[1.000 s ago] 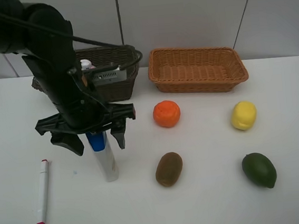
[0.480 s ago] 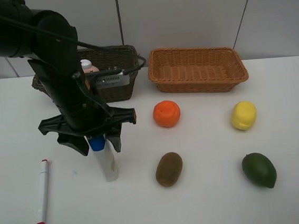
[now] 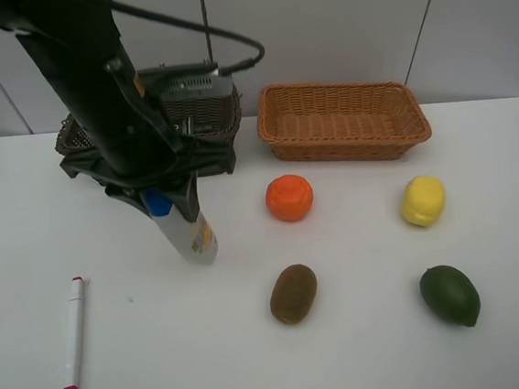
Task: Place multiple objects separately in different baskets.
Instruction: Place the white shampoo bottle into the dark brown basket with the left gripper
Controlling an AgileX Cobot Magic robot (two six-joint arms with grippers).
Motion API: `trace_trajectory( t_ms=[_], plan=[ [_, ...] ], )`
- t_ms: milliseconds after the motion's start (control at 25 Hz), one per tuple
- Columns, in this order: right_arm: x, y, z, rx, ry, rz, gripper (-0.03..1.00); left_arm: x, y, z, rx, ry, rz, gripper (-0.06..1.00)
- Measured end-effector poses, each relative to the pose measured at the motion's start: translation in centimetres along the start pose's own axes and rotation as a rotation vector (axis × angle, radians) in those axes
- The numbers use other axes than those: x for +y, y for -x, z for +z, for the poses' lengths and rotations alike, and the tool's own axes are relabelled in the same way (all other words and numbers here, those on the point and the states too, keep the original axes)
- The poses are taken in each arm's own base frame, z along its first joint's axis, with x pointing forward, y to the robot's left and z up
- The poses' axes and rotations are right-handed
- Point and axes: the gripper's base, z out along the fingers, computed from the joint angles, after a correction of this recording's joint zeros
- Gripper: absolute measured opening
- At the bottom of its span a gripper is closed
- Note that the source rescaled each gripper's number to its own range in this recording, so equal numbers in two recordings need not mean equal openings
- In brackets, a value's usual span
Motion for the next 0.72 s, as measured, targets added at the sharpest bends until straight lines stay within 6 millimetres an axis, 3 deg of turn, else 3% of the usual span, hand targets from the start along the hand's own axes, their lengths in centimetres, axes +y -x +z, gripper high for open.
trace_trajectory(
  t_ms=[120,280,400,480,600,720],
  plan=[
    [0.0,0.0,0.0,0.0,0.0,0.0,1.0,1.2,4.0,-4.5,-0.192,-0.037,-0.011,0.34],
    [0.0,0.0,0.0,0.0,0.0,0.0,1.0,4.3,9.3,-6.9,-0.358,-0.036,-0.084,0.34],
    [0.0,0.0,0.0,0.0,0.0,0.0,1.0,6.2,13.1,-4.6,-0.372,-0.042,-0.125,0.34],
    [0.0,0.0,0.0,0.0,0.0,0.0,1.0,6.8,15.0,-1.5,-0.331,-0.058,-0.141,0.34],
    [0.0,0.0,0.0,0.0,0.0,0.0,1.0,6.9,16.7,2.5,-0.277,-0.064,-0.133,0.34],
    [0.0,0.0,0.0,0.0,0.0,0.0,1.0,6.9,17.5,4.6,-0.246,-0.059,-0.128,0.34]
  ],
)
